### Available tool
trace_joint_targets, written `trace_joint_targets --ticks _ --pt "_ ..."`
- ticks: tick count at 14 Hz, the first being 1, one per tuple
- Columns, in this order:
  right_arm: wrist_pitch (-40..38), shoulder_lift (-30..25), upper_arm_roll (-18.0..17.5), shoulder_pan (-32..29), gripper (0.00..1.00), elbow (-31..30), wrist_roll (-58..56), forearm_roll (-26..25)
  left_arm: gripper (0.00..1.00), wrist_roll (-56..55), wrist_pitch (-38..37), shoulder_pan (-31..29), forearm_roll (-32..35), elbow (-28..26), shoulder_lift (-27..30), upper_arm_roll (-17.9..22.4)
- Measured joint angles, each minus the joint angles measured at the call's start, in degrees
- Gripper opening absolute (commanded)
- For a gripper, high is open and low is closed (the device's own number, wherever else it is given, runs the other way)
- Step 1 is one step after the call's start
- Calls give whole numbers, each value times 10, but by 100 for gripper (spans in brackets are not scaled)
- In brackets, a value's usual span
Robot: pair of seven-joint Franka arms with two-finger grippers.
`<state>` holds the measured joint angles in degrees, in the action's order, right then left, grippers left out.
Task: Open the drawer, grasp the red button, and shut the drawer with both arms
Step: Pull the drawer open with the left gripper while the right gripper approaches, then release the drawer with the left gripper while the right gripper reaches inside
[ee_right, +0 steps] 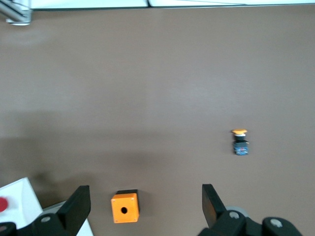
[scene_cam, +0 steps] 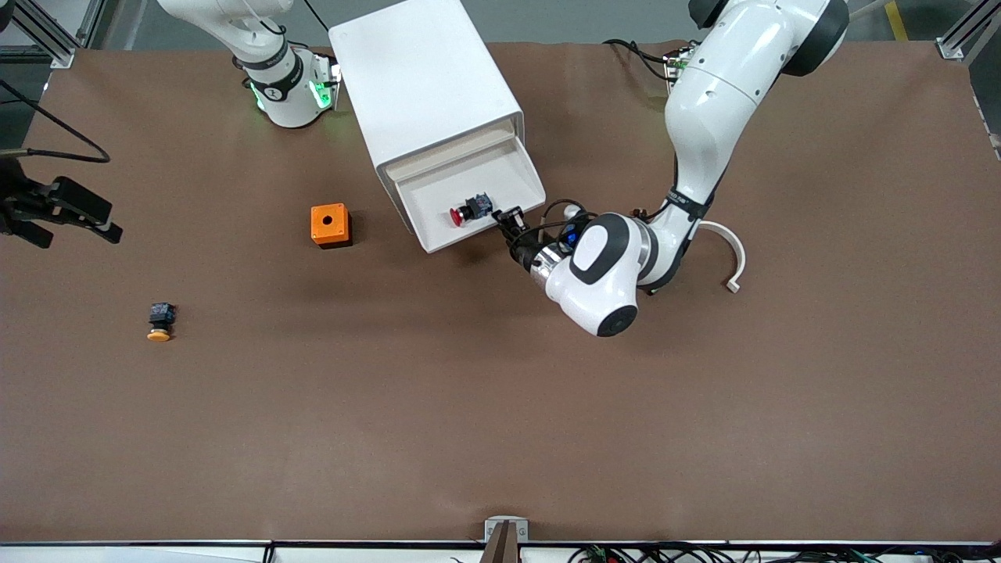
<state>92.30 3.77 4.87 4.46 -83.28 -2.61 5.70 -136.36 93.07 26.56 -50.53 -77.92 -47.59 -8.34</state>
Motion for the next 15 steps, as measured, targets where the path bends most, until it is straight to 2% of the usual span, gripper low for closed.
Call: trace_joint_targets --ticks 2,3,4,5,6,9,12,15 --pt "-2 0 -1 28 100 0 12 1 0 4 0 -6 0 2 0 1" --pt "-4 1 -2 43 100 0 31 1 12 4 0 -7 0 2 0 1" --pt "-10 4 -2 56 100 0 56 1 48 4 1 -8 0 3 0 1" --pt "-21 8 -2 69 100 0 90 1 90 5 2 -9 0 4 0 2" --pt "-35 12 -2 81 100 0 131 1 100 8 6 -12 0 7 0 2" --pt "-50 30 -3 115 100 -1 254 1 100 15 6 -29 0 18 0 2" --pt "-54 37 -2 136 100 -1 311 1 100 17 6 -39 0 35 0 2" --pt "-54 38 -2 184 100 1 392 -39 100 52 6 -67 1 62 1 5"
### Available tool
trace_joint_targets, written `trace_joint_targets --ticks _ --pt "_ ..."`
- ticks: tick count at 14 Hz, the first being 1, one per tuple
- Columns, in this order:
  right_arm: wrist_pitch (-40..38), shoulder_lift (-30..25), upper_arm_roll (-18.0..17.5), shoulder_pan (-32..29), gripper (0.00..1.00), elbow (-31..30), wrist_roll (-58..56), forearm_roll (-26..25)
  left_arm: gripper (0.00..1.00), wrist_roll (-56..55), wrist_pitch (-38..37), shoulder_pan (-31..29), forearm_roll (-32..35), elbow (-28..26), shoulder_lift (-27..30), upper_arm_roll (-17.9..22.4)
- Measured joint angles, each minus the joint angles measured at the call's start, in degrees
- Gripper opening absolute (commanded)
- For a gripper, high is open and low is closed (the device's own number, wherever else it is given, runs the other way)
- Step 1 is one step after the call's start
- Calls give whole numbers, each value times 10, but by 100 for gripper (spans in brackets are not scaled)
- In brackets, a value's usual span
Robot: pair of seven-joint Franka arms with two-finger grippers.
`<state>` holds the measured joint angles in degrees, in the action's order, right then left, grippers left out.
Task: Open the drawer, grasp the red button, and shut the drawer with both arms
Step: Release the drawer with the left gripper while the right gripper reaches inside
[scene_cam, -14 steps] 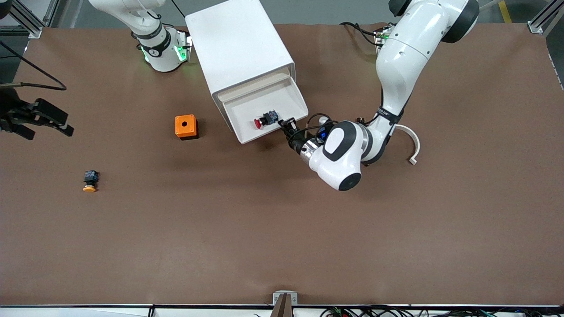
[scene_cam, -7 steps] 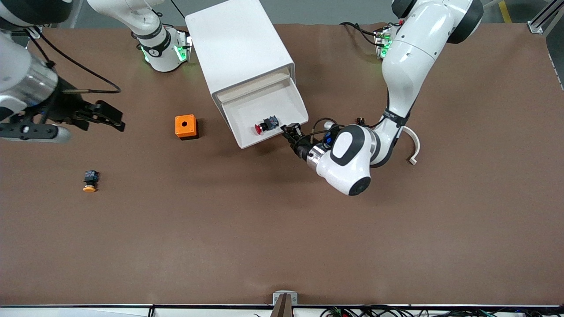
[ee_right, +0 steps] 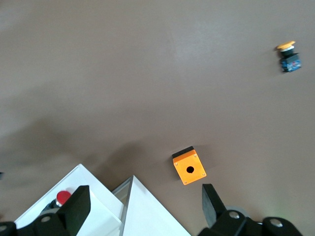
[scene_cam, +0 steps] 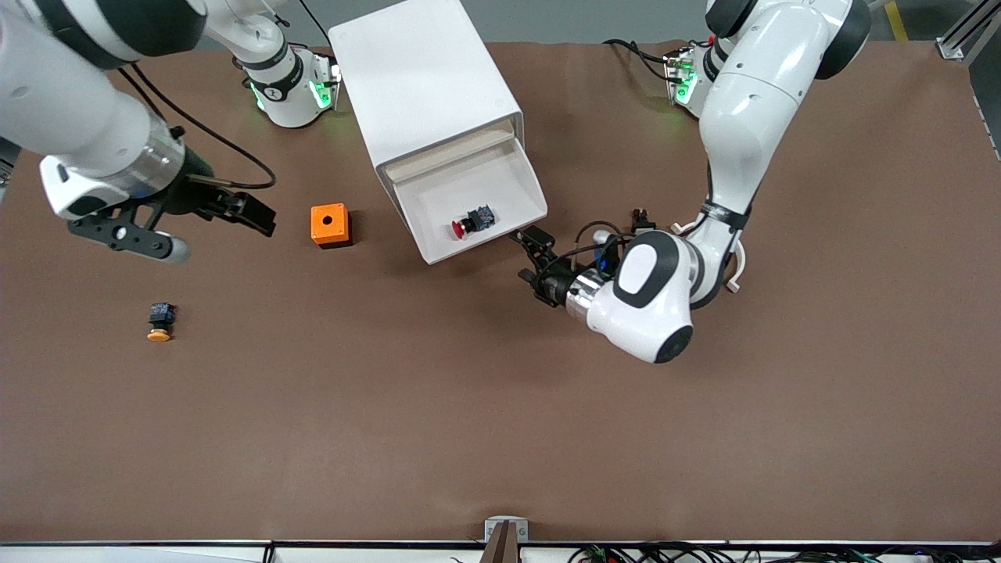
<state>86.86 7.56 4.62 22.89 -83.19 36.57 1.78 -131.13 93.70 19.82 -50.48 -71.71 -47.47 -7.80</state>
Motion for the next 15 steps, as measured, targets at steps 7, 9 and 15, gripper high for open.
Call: trace_joint_targets --ticks 7,9,15 --pt "5 22 1 78 100 -1 172 -49 100 179 -1 -31 5 15 16 78" --pt "3 37 1 82 100 -1 198 -36 100 240 -2 -32 42 15 24 101" --pt "46 88 0 138 100 -2 426 57 100 434 0 -31 132 11 25 120"
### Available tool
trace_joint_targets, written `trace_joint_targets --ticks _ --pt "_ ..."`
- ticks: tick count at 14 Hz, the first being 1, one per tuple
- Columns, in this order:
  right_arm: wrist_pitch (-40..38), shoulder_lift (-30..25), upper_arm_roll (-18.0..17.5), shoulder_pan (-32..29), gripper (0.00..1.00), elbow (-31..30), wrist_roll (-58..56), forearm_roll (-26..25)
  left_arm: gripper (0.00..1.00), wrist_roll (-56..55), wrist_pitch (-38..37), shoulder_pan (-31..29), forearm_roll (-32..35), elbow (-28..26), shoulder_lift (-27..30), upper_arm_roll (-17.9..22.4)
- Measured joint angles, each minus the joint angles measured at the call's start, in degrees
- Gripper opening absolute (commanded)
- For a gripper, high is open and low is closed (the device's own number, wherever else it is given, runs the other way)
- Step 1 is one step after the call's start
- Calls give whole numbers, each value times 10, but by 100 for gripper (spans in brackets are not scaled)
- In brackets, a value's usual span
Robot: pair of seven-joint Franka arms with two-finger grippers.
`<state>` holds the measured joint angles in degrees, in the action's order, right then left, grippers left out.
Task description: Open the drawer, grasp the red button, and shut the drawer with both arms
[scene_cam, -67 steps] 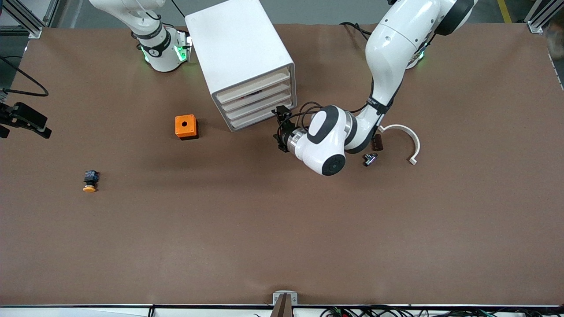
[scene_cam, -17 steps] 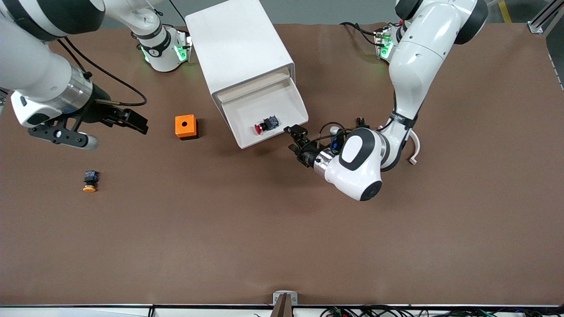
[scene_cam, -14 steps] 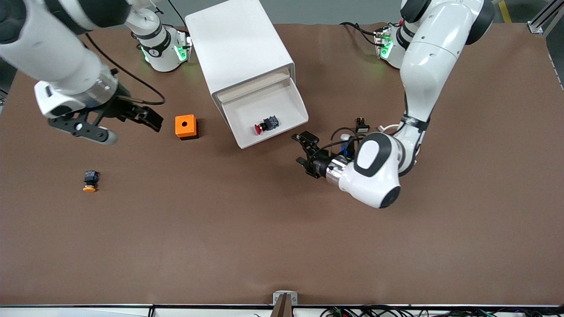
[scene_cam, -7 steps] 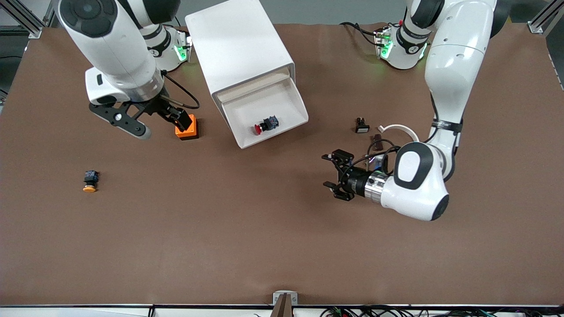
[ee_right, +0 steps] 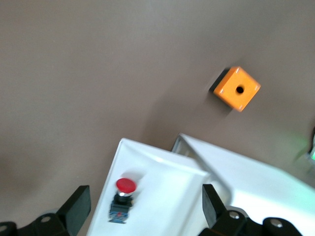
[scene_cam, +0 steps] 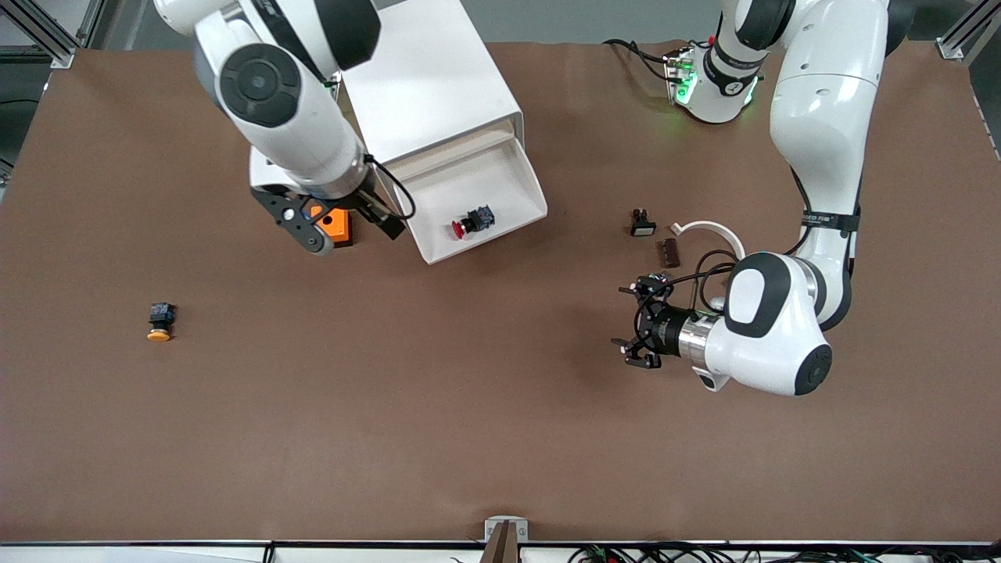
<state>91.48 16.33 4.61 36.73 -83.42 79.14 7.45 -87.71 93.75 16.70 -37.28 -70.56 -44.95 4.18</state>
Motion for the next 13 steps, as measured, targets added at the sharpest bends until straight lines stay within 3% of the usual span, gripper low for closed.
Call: trace_joint_targets --ticks 3,7,13 --pt "43 31 0 34 100 0 83 3 100 73 21 0 39 1 0 14" --pt "61 51 0 55 100 -4 110 3 100 145 34 0 116 4 6 15" --pt "113 60 0 75 100 -48 113 10 100 393 34 1 217 5 33 15"
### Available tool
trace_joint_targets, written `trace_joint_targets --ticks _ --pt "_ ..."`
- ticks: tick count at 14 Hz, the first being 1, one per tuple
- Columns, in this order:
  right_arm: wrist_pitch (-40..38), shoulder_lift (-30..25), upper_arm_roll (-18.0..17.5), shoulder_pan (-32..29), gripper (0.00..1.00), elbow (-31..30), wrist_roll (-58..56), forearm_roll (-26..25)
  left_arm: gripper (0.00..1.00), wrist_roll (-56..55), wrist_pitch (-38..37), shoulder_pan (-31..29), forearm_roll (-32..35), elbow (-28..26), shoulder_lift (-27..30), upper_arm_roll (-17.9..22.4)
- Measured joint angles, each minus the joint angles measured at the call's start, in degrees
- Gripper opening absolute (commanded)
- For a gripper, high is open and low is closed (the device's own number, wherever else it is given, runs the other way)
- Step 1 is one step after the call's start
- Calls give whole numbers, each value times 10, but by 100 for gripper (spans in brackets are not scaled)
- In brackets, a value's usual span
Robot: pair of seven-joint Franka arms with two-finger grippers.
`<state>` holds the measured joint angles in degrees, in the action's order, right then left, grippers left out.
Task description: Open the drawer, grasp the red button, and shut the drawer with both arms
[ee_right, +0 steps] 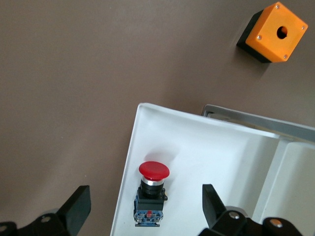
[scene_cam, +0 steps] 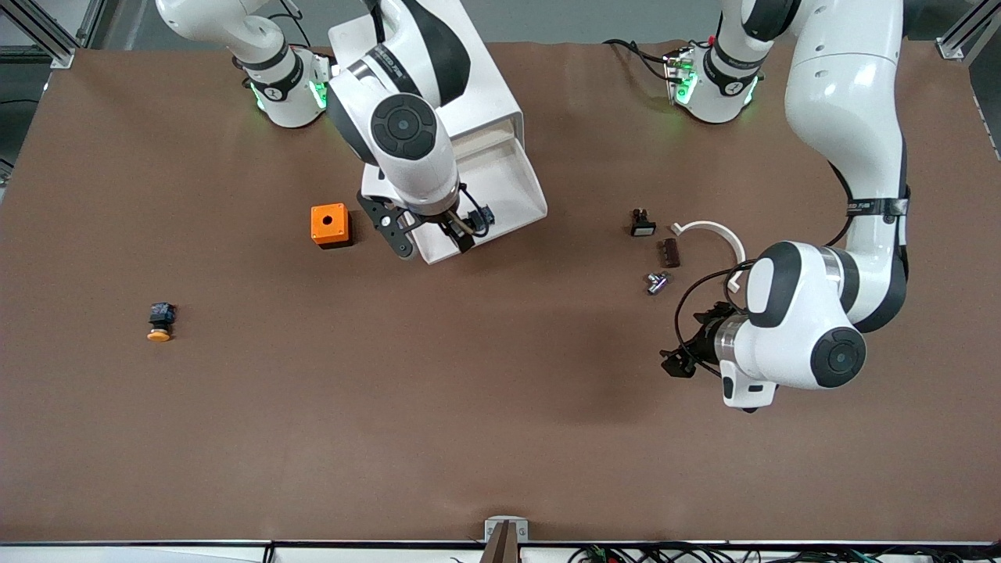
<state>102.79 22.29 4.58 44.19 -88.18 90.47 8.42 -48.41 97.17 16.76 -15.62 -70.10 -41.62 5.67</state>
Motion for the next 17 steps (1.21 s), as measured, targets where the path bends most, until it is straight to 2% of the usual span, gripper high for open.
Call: trace_joint_targets --ticks 3,8,13,17 --pt "10 9 0 10 100 -10 1 8 100 86 0 0 38 0 17 0" --pt "24 37 0 31 100 -16 1 10 100 183 -1 6 51 -4 43 -3" --pt "27 47 0 40 100 -16 3 18 100 226 -5 5 52 -47 107 -3" --pt "33 56 0 46 100 -16 4 22 100 227 1 17 56 -68 117 -4"
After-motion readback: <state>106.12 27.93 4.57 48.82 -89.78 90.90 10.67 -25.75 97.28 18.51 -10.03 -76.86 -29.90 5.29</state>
